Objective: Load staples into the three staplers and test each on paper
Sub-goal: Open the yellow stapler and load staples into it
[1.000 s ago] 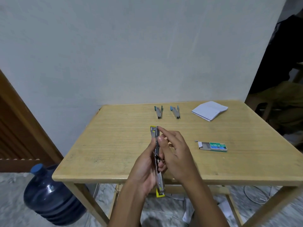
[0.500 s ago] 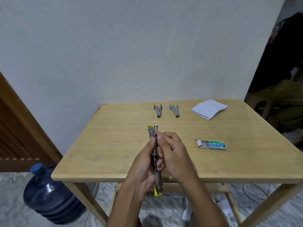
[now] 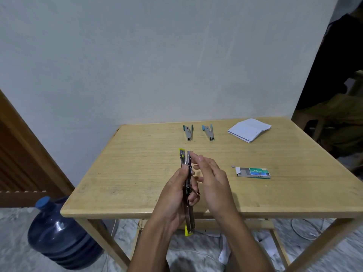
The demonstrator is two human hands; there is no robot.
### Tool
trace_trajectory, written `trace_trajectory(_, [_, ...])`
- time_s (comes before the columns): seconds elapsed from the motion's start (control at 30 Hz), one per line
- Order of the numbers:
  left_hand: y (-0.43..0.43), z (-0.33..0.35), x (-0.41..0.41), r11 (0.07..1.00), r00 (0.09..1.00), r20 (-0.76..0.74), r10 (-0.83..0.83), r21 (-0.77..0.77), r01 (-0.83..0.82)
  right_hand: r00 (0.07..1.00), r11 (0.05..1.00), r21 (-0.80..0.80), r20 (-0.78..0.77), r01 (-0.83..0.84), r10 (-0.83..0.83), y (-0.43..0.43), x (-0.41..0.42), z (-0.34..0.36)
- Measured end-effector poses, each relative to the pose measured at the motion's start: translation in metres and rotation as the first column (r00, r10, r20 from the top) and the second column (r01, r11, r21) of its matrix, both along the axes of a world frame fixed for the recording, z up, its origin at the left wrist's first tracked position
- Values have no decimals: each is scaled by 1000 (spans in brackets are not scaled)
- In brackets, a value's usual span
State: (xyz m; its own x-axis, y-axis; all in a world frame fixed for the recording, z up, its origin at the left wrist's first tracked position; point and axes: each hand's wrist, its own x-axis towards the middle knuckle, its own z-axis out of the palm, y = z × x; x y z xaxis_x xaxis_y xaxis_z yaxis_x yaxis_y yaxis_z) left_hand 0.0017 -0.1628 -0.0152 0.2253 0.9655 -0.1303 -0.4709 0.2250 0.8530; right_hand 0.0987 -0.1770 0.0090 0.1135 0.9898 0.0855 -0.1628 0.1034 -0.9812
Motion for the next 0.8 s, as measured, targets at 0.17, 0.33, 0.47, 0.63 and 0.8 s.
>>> trace_trajectory(0.17, [-1,0,-2,1000,997,-78,15,26,-13,994,998,29,90,54,-56,3,6,-2])
trace_trajectory(0.33, [0,3,0,999,998,-47,36,8,-36,986,997,74,163,24,-36,-3,6,-1])
trace_trajectory(0.47, [2,4,1,998,999,31,35,-46,-34,982,993,117,190,-8,-15,-7,2,-3])
trace_trajectory(0.63, [0,7,4,996,993,109,40,-88,-30,972,989,148,234,-16,-19,-7,5,-7])
trace_trajectory(0.8, [1,6,4,993,995,84,61,-111,-51,974,990,139,223,6,-37,-4,5,-14])
